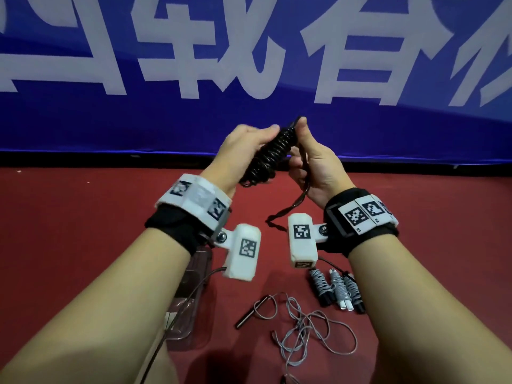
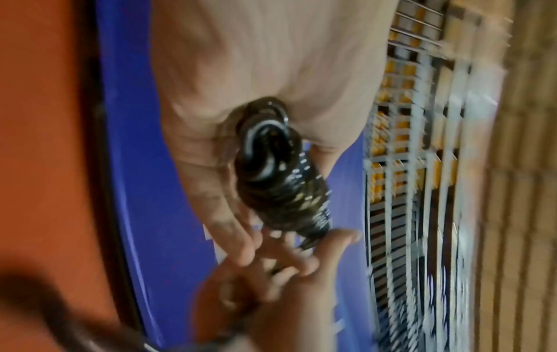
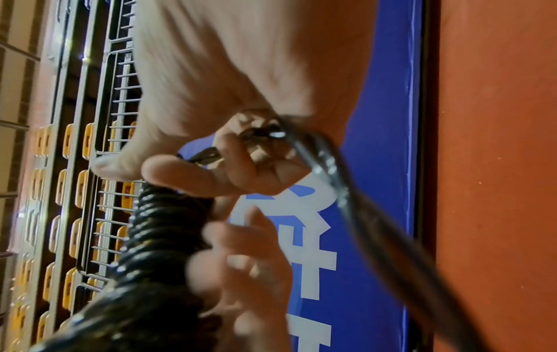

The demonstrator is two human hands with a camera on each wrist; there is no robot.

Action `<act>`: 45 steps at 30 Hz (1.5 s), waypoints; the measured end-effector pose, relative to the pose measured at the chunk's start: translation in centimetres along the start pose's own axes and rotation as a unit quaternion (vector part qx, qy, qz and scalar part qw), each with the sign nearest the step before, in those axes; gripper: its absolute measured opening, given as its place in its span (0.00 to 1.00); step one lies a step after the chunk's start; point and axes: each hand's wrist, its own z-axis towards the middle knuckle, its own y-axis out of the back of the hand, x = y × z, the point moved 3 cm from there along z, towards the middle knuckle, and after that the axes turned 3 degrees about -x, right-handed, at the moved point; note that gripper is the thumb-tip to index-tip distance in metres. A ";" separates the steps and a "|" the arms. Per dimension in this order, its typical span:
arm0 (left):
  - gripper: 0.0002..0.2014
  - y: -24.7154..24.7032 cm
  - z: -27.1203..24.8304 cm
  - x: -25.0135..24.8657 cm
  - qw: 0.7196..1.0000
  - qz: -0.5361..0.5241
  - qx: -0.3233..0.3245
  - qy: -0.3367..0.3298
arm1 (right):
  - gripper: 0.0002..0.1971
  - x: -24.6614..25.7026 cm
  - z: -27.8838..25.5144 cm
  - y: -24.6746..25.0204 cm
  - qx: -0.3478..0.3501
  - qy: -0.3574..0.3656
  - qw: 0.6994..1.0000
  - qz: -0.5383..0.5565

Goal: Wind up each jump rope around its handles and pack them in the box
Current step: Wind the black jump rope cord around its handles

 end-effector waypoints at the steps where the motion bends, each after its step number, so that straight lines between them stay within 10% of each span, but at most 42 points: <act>1: 0.23 0.3 0.0 -0.2 0.992 0.093 -0.040 -0.074 | 0.22 0.0 0.0 0.1 -0.021 0.003 0.999 -0.025; 4: 0.24 0.5 0.0 0.1 0.921 0.325 -0.067 -0.204 | 0.22 -0.2 0.0 0.1 -0.073 0.014 0.990 -0.123; 6: 0.20 0.6 0.3 0.7 0.922 0.329 -0.061 -0.196 | 0.25 -0.6 0.0 0.1 -0.081 0.005 0.985 -0.153; 20: 0.12 1.5 0.7 0.0 0.998 0.001 -0.038 -0.040 | 0.14 0.0 0.5 0.7 0.023 -0.003 0.995 -0.097; 35: 0.14 0.4 -1.3 -0.4 0.943 -0.258 0.127 0.165 | 0.21 1.1 -0.8 -1.0 0.160 0.027 0.984 -0.070; 41: 0.13 0.1 -0.7 -0.6 1.000 -0.011 0.006 0.001 | 0.16 0.7 -0.2 -0.1 0.032 0.021 0.996 -0.080; 45: 0.23 -0.3 -0.2 0.9 0.937 0.304 -0.021 -0.171 | 0.18 0.5 -0.3 0.3 -0.043 0.018 0.994 -0.097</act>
